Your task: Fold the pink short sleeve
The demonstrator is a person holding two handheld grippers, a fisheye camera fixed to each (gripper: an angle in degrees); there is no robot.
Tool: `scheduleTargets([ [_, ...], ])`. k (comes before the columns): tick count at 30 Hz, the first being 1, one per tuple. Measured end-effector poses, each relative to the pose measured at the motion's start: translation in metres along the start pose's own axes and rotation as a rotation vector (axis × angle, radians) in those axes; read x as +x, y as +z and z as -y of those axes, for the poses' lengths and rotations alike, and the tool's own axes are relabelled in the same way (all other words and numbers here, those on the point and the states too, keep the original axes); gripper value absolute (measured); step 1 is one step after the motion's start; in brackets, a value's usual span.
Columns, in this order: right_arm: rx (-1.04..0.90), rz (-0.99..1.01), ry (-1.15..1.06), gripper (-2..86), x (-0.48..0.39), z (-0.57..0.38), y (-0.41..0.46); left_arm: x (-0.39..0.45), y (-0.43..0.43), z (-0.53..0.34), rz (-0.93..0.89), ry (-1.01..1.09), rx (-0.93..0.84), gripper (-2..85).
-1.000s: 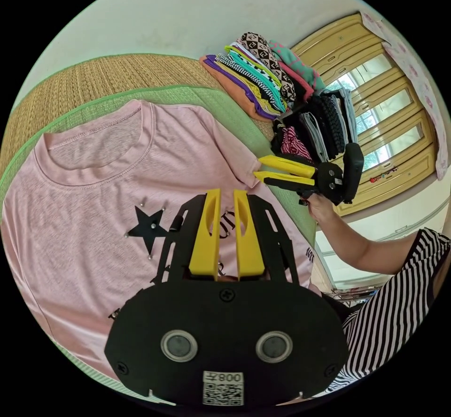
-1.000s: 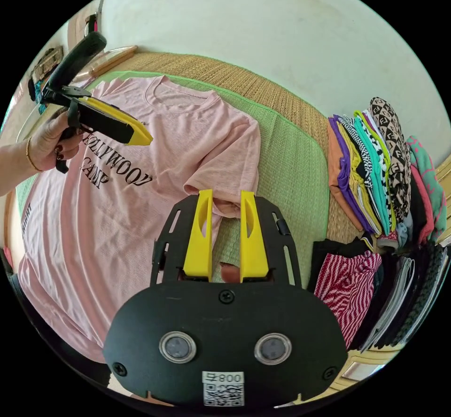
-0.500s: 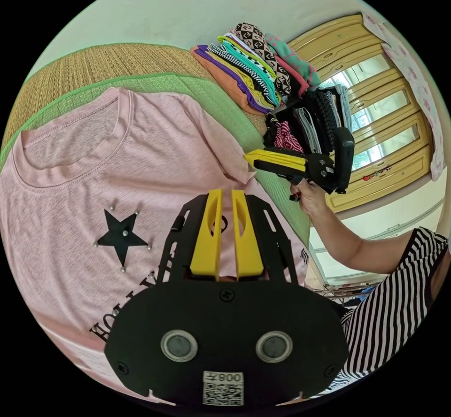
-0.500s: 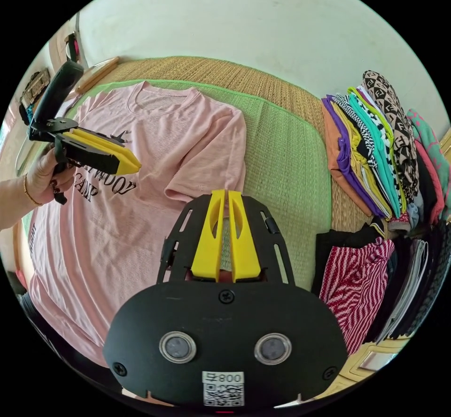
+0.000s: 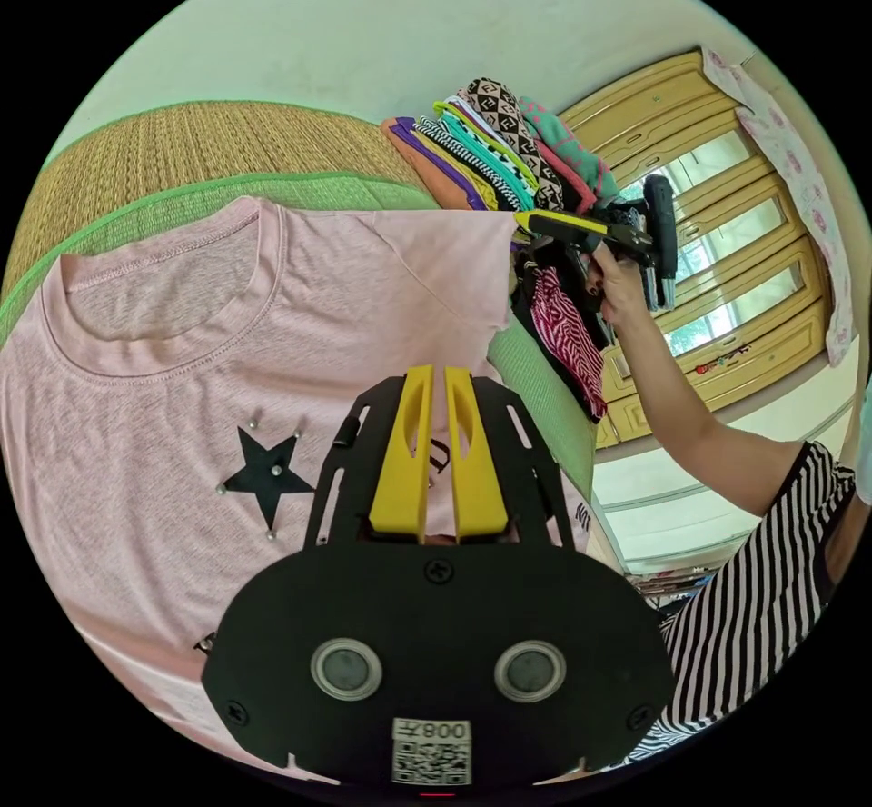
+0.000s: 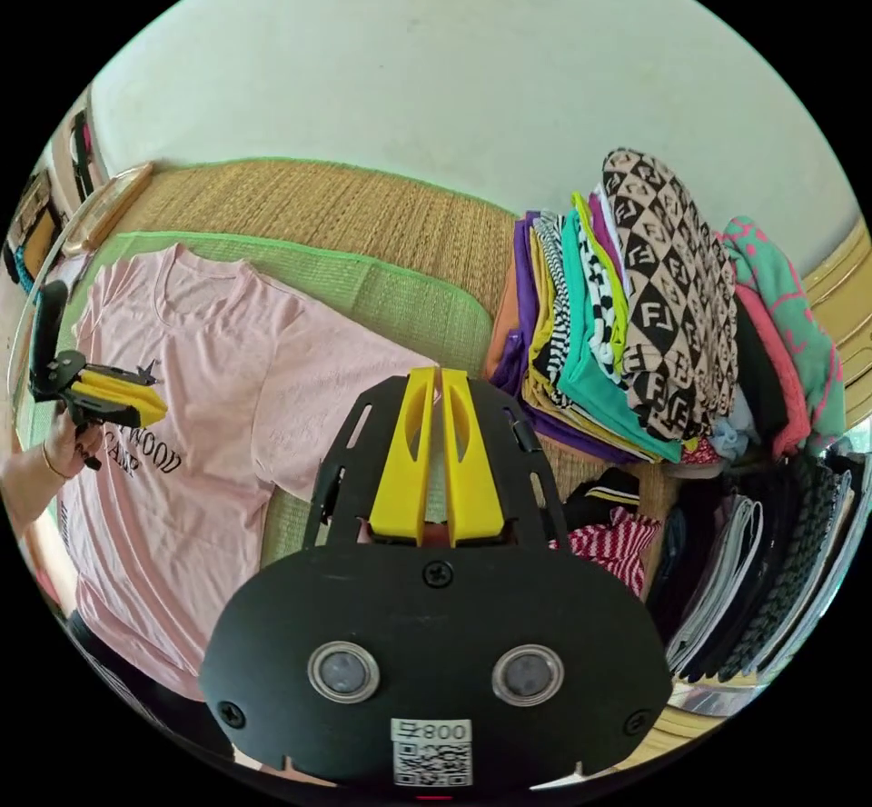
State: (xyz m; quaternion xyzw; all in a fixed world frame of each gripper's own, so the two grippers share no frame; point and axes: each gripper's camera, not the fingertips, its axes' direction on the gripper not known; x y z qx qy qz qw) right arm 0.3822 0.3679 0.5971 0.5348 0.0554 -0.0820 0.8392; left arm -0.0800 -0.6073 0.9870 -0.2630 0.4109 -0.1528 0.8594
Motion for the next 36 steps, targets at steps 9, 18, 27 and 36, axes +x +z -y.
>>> scheduleTargets([
  [9, 0.1, 0.34, 0.108, 2.7, 0.007, -0.053, 0.01, -0.028, -0.05, -0.042, 0.145, -0.114, 0.086, 2.0],
  [18, -0.035, 0.268, 0.186, 0.0, 0.01, -0.081, 0.063, -0.091, -0.125, -0.131, 0.391, -0.509, 0.235, 0.3],
  [27, 0.136, 0.344, 0.059, 0.1, -0.027, 0.002, 0.043, -0.088, -0.147, -0.099, 0.455, -0.366, 0.257, 0.2],
  [36, -0.024, 0.312, 0.051, 0.0, -0.033, 0.083, 0.113, -0.138, -0.15, -0.082, 0.504, -0.477, 0.229, 0.1],
])
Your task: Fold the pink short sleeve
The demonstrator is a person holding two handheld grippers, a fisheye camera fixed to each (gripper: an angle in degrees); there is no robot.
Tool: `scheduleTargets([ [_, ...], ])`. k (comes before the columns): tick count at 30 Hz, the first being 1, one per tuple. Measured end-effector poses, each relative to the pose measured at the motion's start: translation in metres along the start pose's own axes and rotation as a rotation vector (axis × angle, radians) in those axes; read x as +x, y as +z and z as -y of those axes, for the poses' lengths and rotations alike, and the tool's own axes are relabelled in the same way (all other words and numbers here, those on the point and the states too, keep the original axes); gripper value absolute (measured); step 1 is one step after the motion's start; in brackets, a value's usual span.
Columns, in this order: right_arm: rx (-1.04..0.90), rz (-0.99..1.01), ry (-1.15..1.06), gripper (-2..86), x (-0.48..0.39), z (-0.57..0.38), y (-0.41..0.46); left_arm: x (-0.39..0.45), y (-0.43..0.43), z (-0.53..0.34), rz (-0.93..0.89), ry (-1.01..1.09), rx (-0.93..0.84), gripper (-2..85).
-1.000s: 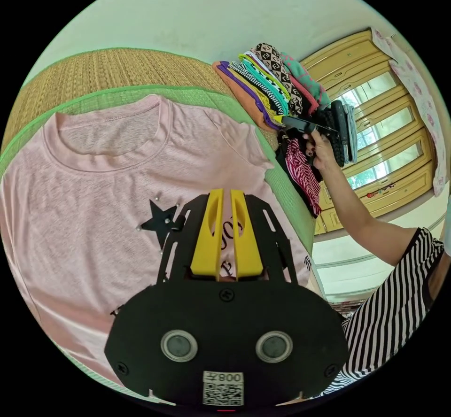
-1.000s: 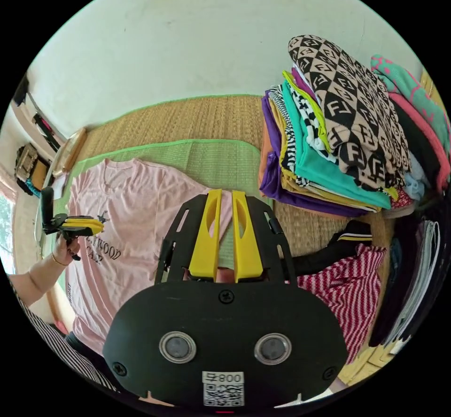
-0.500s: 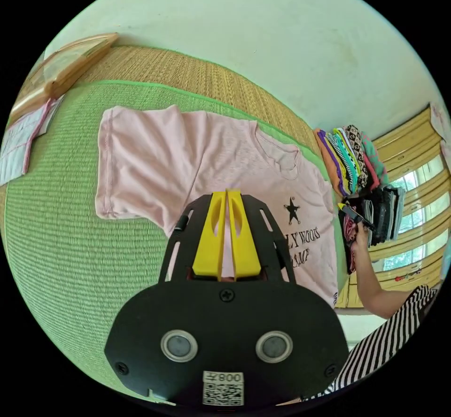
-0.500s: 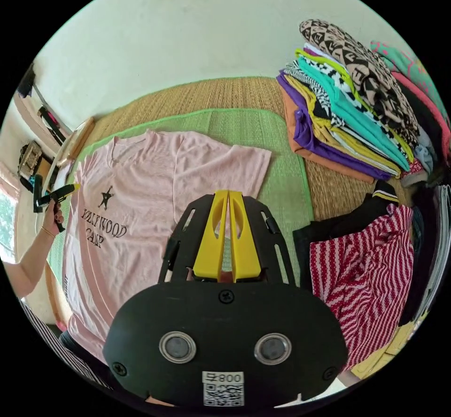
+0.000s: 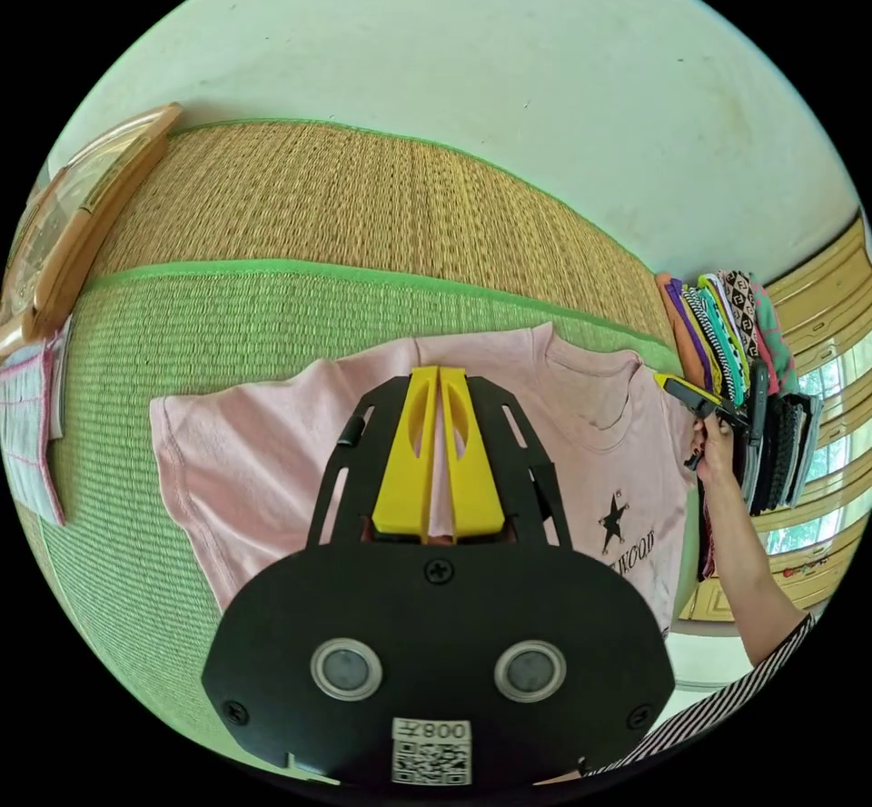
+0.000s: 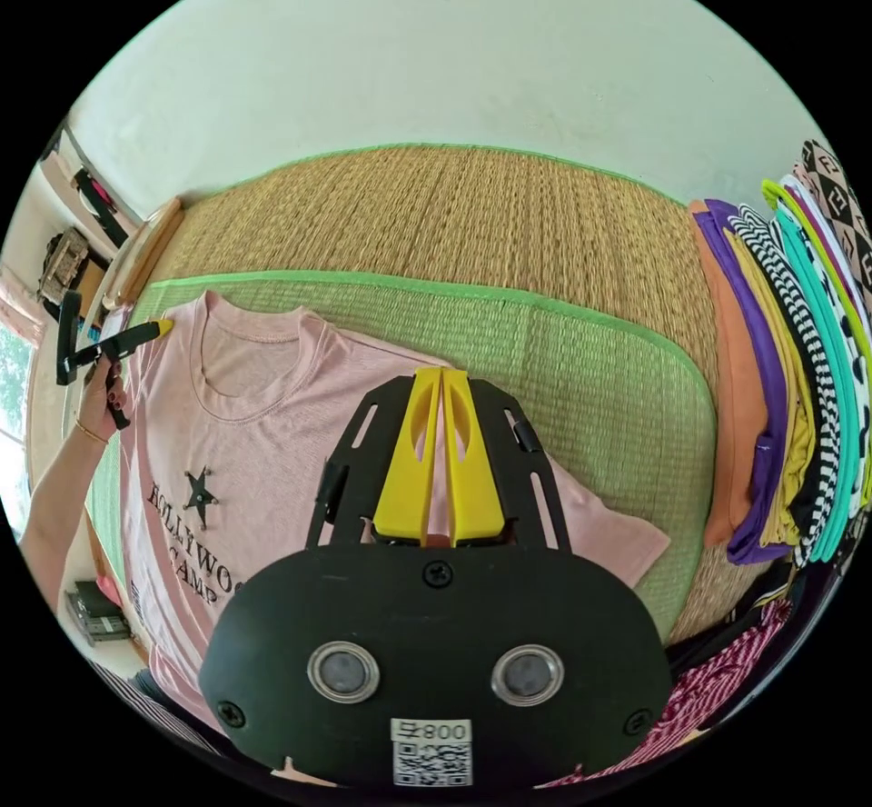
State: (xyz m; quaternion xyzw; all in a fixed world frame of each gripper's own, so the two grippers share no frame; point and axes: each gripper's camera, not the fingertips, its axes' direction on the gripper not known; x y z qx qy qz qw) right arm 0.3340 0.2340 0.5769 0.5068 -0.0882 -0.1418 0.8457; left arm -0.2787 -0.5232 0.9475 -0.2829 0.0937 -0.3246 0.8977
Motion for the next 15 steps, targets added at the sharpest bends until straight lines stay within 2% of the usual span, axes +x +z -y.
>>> scheduleTargets([
  [3, 0.002, 0.006, 0.011, 0.0, 0.005, 0.004, -0.005, -0.005, -0.006, -0.01, 0.007, 0.023, 0.007, 0.1],
  [7, 0.107, 0.048, -0.066, 0.0, -0.024, -0.009, -0.025, -0.017, -0.034, -0.042, -0.044, 0.03, 0.1, 0.1],
  [11, 0.041, 0.052, -0.15, 0.0, -0.056, 0.003, -0.004, -0.045, -0.052, -0.076, 0.079, -0.04, 0.12, 0.1],
  [13, -0.01, 0.031, -0.131, 0.0, -0.054, 0.01, 0.012, -0.058, -0.052, -0.089, 0.11, -0.065, 0.084, 0.1],
  [15, 0.003, 0.1, -0.065, 0.0, -0.041, 0.015, 0.01, -0.069, -0.052, -0.103, 0.105, -0.058, 0.069, 0.2],
])
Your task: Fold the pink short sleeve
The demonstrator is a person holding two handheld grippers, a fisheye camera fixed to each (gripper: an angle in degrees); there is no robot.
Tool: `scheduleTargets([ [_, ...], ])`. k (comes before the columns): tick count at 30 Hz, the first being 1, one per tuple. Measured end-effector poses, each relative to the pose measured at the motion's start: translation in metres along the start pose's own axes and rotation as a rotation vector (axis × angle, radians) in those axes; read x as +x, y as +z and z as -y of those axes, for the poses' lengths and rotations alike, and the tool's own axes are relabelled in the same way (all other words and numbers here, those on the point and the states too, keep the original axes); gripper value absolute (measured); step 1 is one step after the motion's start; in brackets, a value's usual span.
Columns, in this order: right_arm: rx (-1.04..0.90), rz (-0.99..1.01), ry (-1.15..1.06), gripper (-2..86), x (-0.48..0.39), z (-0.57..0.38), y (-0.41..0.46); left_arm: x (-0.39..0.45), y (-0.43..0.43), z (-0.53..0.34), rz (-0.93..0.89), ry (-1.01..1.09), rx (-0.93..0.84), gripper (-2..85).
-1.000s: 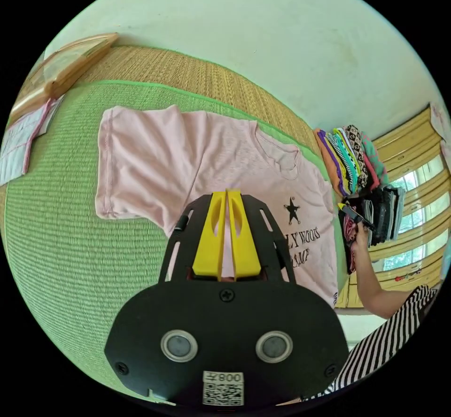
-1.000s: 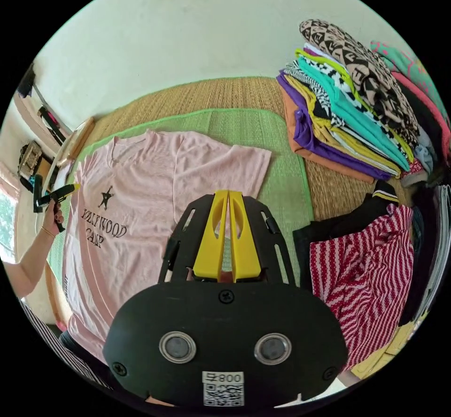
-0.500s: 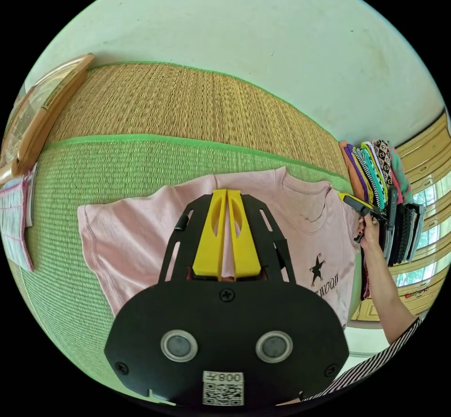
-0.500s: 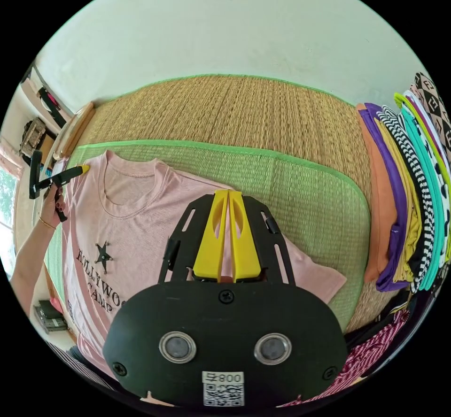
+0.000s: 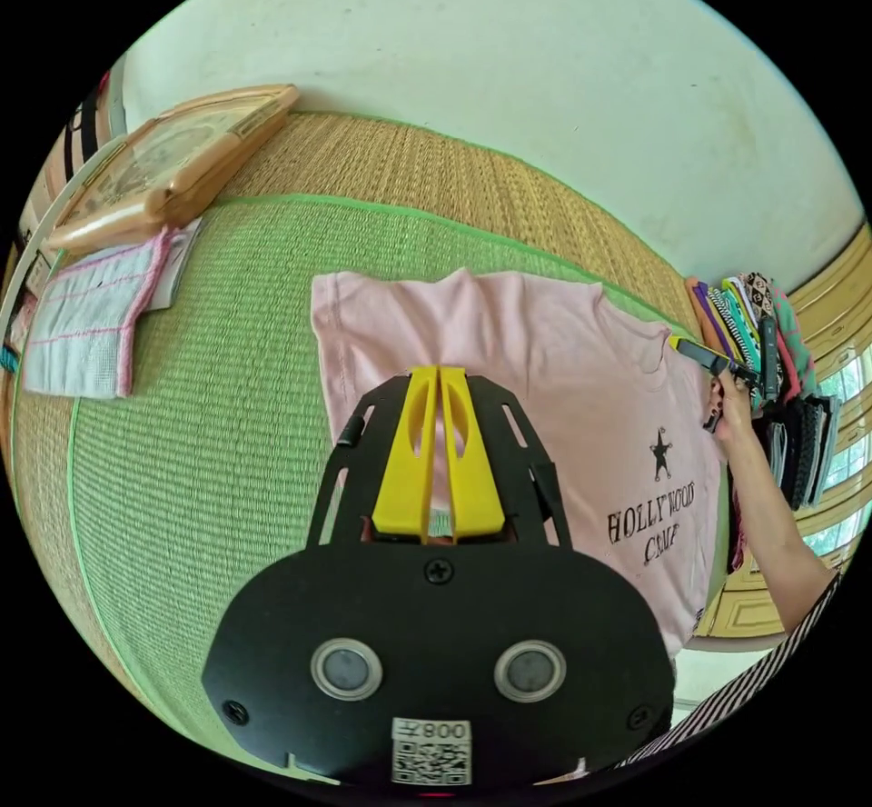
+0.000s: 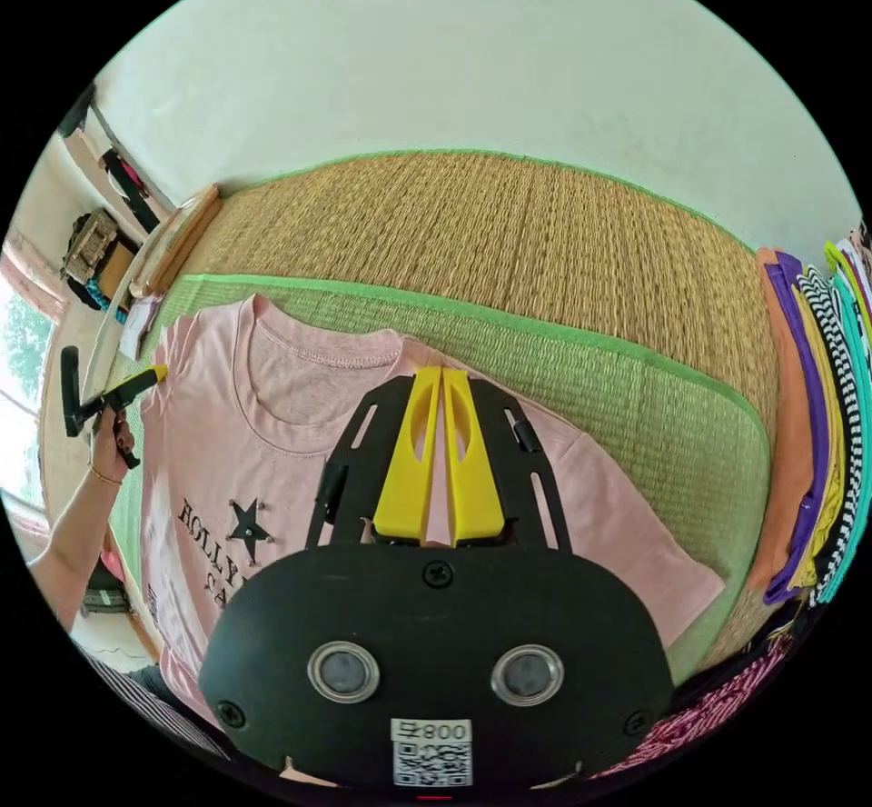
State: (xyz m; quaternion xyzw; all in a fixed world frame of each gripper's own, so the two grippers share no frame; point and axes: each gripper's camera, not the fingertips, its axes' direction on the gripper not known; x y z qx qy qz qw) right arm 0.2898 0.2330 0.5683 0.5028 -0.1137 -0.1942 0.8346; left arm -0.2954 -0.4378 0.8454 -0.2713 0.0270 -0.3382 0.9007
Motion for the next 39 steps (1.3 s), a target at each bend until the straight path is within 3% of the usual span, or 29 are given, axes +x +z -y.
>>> scheduleTargets([
  [7, 0.109, 0.037, -0.009, 0.0, 0.007, -0.05, -0.048, -0.032, -0.029, -0.045, 0.019, -0.062, 0.063, 0.2],
  [9, 0.143, 0.044, 0.008, 0.0, 0.012, -0.081, -0.065, -0.042, -0.019, -0.052, 0.052, -0.066, -0.033, 0.2],
  [13, 0.159, 0.07, 0.13, 0.1, 0.041, -0.158, -0.093, -0.056, -0.03, -0.075, -0.041, -0.109, 0.048, 0.2],
  [17, 0.107, 0.039, 0.238, 0.1, 0.065, -0.206, -0.084, -0.067, -0.018, -0.089, -0.046, -0.09, -0.005, 0.1],
  [25, 0.09, -0.036, 0.312, 0.1, 0.08, -0.202, -0.099, -0.056, -0.025, -0.094, -0.158, -0.019, 0.005, 0.2],
  [32, 0.122, 0.057, 0.23, 0.0, 0.043, -0.246, -0.136, -0.026, -0.007, -0.149, -0.238, 0.117, -0.176, 0.2],
  [36, -0.015, -0.051, 0.206, 0.0, 0.037, -0.255, -0.113, -0.041, 0.012, -0.164, -0.25, 0.086, -0.245, 0.1],
  [39, 0.016, 0.07, 0.307, 0.0, 0.06, -0.258, -0.122, -0.058, 0.013, -0.162, -0.32, -0.041, -0.251, 0.1],
])
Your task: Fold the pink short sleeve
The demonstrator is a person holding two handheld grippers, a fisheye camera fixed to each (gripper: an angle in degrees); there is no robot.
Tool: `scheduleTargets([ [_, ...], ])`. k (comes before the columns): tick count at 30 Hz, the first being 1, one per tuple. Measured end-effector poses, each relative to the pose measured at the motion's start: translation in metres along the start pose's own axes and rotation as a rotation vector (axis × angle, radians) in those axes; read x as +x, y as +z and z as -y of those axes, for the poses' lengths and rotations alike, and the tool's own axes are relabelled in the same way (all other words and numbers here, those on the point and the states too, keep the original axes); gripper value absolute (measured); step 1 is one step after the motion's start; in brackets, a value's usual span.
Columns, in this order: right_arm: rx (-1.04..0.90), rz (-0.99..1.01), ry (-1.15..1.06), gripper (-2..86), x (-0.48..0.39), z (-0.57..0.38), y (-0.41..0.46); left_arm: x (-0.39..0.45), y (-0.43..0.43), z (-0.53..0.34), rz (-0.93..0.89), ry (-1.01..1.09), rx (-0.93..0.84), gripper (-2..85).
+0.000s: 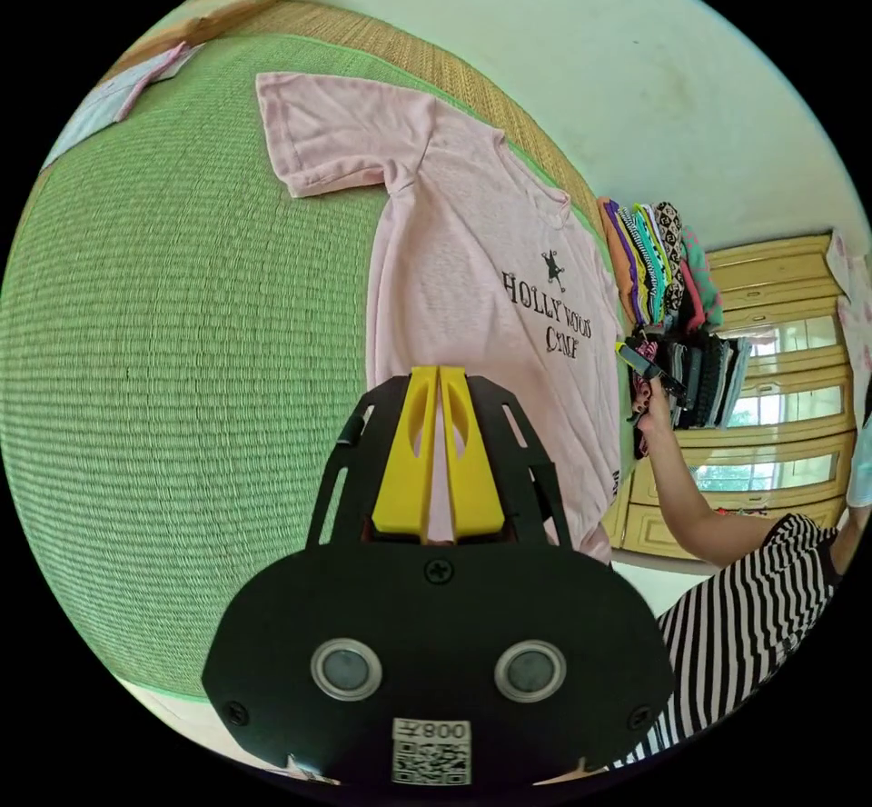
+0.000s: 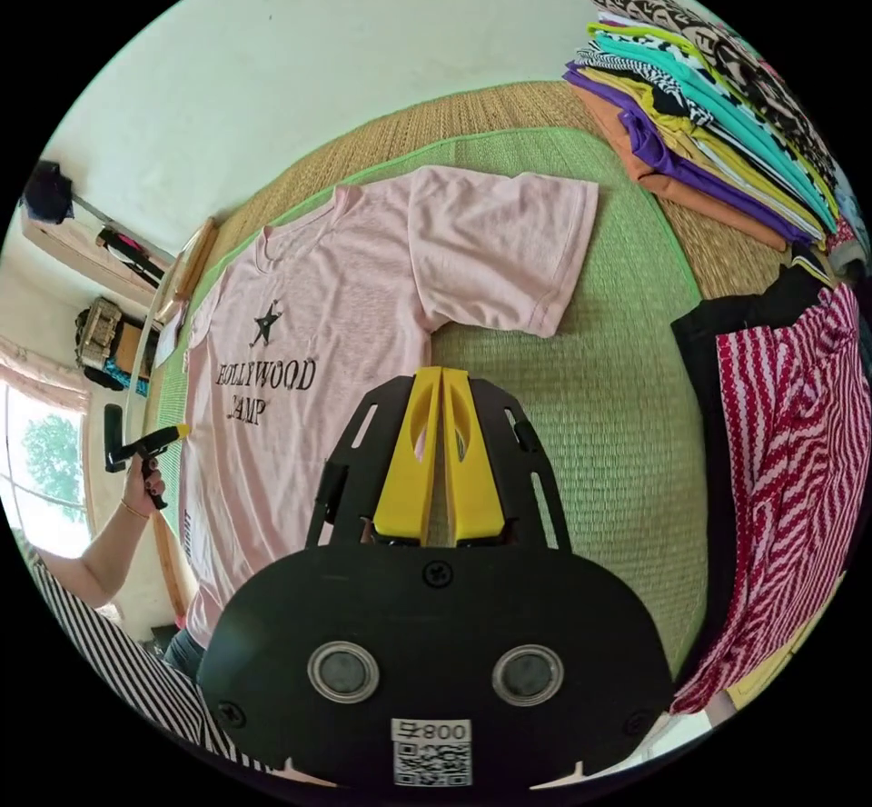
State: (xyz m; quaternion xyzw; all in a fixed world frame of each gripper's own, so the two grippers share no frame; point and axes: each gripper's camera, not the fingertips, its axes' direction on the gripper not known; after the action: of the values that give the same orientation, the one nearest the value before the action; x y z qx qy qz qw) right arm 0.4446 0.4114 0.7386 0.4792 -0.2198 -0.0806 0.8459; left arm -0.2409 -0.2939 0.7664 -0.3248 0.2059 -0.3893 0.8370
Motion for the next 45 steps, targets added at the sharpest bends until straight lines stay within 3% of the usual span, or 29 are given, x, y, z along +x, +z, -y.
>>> scheduleTargets([
  [5, 0.071, -0.028, -0.023, 0.0, -0.005, 0.007, -0.024, 0.012, 0.002, -0.007, 0.039, 0.079, -0.01, 0.1],
  [8, 0.012, -0.105, 0.039, 0.0, 0.008, 0.022, -0.01, 0.004, 0.022, -0.007, 0.034, 0.042, -0.082, 0.2],
  [12, 0.014, -0.029, 0.085, 0.1, 0.019, 0.021, -0.022, 0.006, 0.016, -0.011, -0.034, 0.006, -0.026, 0.2],
  [17, -0.041, 0.062, -0.071, 0.4, -0.012, -0.046, -0.052, 0.016, 0.011, -0.044, -0.08, 0.032, -0.064, 0.2],
  [24, -0.223, 0.104, -0.056, 1.5, -0.022, -0.147, -0.049, 0.008, 0.041, -0.083, -0.08, -0.092, -0.183, 0.1],
  [36, -0.072, 0.164, 0.097, 1.4, 0.002, -0.185, -0.108, 0.037, 0.039, -0.101, -0.216, -0.06, -0.051, 0.4],
  [45, 0.083, 0.148, 0.195, 7.3, 0.024, -0.124, -0.103, 0.138, 0.095, -0.028, -0.312, 0.219, -0.086, 3.3],
])
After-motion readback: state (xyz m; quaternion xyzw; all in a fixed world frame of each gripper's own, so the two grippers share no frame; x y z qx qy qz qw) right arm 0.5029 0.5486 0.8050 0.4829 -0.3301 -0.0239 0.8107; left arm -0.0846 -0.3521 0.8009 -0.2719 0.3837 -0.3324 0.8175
